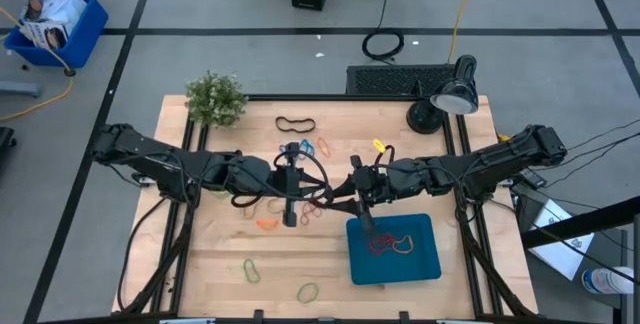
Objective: Pick and place rubber bands into bin
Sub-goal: Put the black rubber band into the blue bin
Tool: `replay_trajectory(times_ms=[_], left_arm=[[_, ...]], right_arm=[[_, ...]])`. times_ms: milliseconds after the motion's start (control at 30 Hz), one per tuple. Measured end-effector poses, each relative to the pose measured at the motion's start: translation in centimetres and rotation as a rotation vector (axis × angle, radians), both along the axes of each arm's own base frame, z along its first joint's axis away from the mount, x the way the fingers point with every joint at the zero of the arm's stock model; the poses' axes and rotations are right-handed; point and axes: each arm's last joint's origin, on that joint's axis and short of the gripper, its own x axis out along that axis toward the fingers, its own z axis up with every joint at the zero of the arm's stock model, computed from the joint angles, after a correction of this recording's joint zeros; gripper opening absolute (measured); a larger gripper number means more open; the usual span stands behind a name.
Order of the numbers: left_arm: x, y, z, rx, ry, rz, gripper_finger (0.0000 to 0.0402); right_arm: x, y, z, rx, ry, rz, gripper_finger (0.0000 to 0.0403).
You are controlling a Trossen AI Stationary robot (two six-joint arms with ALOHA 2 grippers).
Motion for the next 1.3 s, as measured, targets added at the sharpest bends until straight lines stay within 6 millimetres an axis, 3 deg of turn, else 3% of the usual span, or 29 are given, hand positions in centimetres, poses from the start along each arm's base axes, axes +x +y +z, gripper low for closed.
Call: replay_trajectory(times_ms=[367, 700, 1033, 1300], left_arm=[[0.0, 0.0, 0.0, 0.003, 0.000, 0.003, 0.0007], [0.0, 0.0, 0.0, 0.003, 0.000, 0.003, 0.0064], [-0.1, 0.1, -0.2, -0.012, 0.024, 0.011, 0.0065], [-0.5, 0.2, -1.3, -0.056, 0.142, 0.039, 0.0065]], right_arm=[[0.0, 0.0, 0.0, -0.028, -0.006, 0.007, 0.0006], [0.0, 0.0, -0.1, -0.024, 0.003, 0.007, 0.0004], [-0.3, 0.0, -0.5, -0.038, 0.061, 0.009, 0.0001], [-2.0, 0.3, 0.4, -0.040, 0.083, 0.031, 0.0001]])
